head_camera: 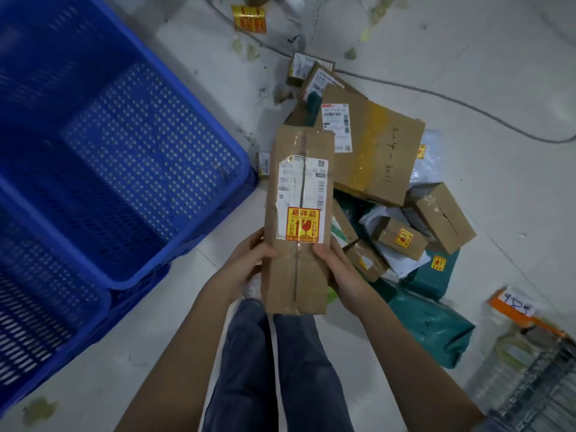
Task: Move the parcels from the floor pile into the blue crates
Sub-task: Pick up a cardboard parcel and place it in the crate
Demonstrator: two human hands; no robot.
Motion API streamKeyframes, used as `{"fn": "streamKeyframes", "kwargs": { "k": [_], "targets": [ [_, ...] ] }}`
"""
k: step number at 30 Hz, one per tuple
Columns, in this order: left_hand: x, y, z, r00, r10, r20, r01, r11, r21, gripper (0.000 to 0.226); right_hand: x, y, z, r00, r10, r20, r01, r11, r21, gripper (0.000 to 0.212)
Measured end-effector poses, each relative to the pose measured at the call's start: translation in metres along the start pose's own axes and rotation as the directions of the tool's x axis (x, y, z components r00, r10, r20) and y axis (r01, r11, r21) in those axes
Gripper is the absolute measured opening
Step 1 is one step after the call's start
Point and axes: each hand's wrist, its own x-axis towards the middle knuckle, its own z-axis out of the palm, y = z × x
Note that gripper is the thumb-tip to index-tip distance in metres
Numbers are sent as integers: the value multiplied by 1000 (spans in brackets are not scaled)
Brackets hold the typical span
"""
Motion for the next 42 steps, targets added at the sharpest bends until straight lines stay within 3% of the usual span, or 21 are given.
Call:
{"fn": "streamKeyframes", "kwargs": {
  "k": [2, 5, 12, 17, 22, 25, 28, 38, 42],
  "targets": [
    [-15, 1, -11, 999, 29, -15, -30, 997, -67, 83, -6, -12, 12, 997, -39, 65, 43, 997, -59, 73],
    [-37, 0, -30, 996, 80, -49, -85, 989, -119, 86, -8, -23, 37, 989, -111, 100, 122, 986, -110, 59],
    [-84, -26, -95, 955, 167, -246, -212, 962, -172, 99, 1, -24, 123, 972, -158, 172, 197, 950, -241, 71],
    [-122, -66, -158, 919, 199, -340, -312, 893, -323, 72, 0, -8, 203, 954, -80, 289, 187, 912, -366, 64],
    [-171, -123, -239, 897, 136, -420, -331, 837, -436, 102, -8, 29, 307, 944, -26, 329, 189, 860, -473, 53],
    [-207, -158, -290, 880, 88, -467, -353, 779, -518, 94, -15, 58, 376, 935, 7, 354, 193, 827, -527, 50],
    [-234, -187, -344, 862, 50, -505, -371, 741, -560, 70, -17, 84, 442, 926, 48, 374, 182, 812, -555, 49],
    [-227, -237, -473, 784, -3, -621, -396, 769, -502, 60, 44, 137, 582, 910, 17, 414, 326, 587, -741, 54],
    [-201, -244, -499, 695, -48, -717, -314, 877, -363, 53, 81, 151, 606, 903, 38, 428, 350, 514, -783, 54]
  ]
}}
